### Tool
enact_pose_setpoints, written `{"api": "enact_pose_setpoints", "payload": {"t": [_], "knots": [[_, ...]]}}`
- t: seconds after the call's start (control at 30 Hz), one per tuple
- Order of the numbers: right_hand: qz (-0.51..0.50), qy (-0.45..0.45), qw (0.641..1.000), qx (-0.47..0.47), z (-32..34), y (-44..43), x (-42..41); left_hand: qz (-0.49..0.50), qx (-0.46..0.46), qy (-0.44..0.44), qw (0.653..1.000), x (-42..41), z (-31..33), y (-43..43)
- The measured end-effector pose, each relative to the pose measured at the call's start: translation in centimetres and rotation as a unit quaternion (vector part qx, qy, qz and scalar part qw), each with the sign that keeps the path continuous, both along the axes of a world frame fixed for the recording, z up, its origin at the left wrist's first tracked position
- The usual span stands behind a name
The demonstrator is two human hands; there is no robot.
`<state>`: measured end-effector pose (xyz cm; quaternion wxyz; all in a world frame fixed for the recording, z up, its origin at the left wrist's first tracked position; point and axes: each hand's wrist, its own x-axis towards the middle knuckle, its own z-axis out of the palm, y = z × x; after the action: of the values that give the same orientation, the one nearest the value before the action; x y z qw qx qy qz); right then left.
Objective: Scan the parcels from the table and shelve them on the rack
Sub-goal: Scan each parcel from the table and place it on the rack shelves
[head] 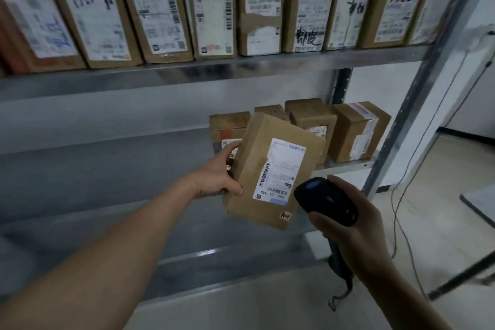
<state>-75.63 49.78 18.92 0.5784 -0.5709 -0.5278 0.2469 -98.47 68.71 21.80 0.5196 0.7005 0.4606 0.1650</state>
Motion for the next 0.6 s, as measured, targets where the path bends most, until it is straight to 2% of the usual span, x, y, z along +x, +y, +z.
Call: {"api": "enact_pose_setpoints", "payload": {"t": [0.17,0.6], "knots": [[0.066,0.000,0.997,0.029,1.0,1.1,-1.5,0.047,-0.002,-0.044,0.998,-3.4,-1.4,-1.1],[0.170,-0.016,0.985,0.034,0.8,3.9,-2.6,0.161,0.003,-0.040,0.986,-9.3,-3.6,-3.1]]}}
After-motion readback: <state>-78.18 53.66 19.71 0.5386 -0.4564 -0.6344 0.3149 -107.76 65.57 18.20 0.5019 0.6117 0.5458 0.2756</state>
